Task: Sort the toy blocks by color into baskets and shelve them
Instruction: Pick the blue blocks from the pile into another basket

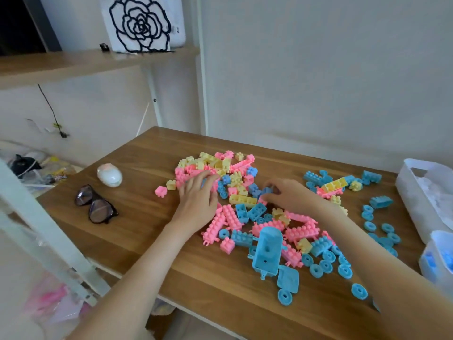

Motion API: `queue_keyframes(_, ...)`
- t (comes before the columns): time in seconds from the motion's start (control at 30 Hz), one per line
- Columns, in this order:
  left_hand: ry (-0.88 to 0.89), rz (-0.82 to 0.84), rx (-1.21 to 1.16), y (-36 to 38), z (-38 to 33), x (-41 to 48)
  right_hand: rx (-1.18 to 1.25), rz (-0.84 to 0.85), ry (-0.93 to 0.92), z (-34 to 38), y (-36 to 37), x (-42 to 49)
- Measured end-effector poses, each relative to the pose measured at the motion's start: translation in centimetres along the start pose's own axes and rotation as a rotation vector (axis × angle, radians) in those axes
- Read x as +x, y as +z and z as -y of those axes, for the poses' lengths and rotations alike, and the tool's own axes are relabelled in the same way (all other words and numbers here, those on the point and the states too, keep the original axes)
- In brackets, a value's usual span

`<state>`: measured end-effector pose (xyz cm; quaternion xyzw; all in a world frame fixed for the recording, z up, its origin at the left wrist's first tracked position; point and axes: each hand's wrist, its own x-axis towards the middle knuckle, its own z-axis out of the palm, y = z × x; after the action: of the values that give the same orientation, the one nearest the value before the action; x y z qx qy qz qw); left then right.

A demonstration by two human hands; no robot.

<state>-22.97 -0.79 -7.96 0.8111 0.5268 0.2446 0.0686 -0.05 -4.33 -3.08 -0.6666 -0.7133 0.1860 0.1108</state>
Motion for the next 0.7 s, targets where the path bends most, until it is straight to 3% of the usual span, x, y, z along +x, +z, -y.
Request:
queue_keyframes(0.23,-0.014,0.057,-0.049,0.2,0.1,0.3,0.120,-0.019,0.069,0.8,1.0,0.9)
queue_keyframes(0.43,0.102,-0.100,-0.038,0.0,-0.4,-0.6,0.225,-0.074,0.060,1.6,0.9,0.1)
queue_keyframes(0.53,0.092,-0.219,-0.203,0.0,-1.6,-0.5,0.259,-0.095,0.006,2.3,0.6,-0.5)
queue_keyframes(0.7,0.096,-0.015,-0.405,0.2,-4.3,0.6,0.583,-0.125,-0.005,3.4,0.1,-0.1)
